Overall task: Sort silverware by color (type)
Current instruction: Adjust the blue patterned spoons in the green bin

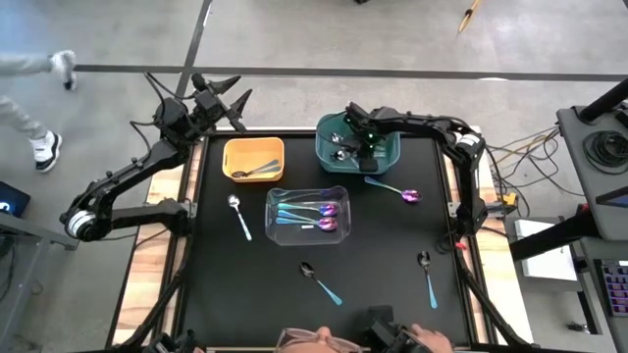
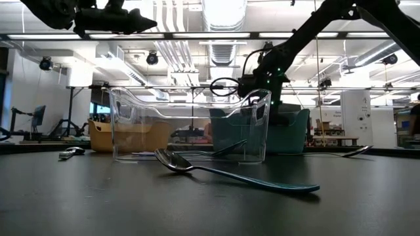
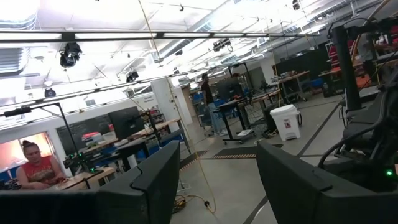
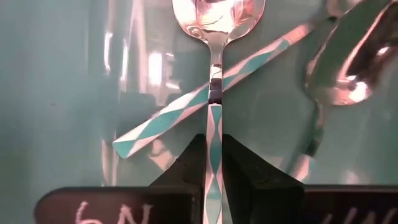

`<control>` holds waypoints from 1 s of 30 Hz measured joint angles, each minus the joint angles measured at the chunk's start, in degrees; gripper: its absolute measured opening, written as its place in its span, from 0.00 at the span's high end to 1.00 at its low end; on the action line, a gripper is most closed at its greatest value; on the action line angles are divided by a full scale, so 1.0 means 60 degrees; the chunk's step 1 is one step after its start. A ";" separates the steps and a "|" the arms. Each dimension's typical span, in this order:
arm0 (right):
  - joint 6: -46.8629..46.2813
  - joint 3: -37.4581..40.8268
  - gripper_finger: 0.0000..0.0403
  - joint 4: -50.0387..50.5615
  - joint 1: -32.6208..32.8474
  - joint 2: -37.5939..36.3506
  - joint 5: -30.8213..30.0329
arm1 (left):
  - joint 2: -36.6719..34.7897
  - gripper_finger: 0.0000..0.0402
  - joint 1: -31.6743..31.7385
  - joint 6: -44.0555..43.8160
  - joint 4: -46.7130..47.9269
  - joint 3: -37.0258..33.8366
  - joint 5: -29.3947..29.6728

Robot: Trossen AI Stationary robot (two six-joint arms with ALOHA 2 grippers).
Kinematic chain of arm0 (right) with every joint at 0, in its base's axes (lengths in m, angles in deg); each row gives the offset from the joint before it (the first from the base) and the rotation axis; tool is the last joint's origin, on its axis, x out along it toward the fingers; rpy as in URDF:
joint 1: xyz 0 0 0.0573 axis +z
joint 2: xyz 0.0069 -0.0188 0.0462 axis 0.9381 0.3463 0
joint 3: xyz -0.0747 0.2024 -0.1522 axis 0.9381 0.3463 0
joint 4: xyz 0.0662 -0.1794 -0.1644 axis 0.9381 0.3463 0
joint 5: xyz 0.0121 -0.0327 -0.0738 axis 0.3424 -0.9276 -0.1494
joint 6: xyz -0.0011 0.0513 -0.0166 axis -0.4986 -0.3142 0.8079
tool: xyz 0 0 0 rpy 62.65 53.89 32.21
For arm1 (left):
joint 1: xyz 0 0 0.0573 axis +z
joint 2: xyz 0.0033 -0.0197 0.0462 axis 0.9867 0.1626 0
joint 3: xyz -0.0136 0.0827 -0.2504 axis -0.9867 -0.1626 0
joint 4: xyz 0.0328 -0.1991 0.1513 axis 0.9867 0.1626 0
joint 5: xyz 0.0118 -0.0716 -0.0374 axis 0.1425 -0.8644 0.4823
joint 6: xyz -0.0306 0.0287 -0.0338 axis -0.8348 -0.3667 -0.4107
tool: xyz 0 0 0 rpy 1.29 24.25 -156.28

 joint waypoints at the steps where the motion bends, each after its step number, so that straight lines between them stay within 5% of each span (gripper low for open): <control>1: -0.0065 0.0000 0.95 -0.0012 0.0000 -0.0067 -0.0090 | 0.0000 0.52 0.0000 0.0000 0.0000 0.0000 -0.0003; 30: -0.0823 -0.0113 0.93 0.1243 0.0066 -0.0431 0.1056 | 0.0000 0.52 0.0000 -0.0194 0.0113 -0.0004 -0.0021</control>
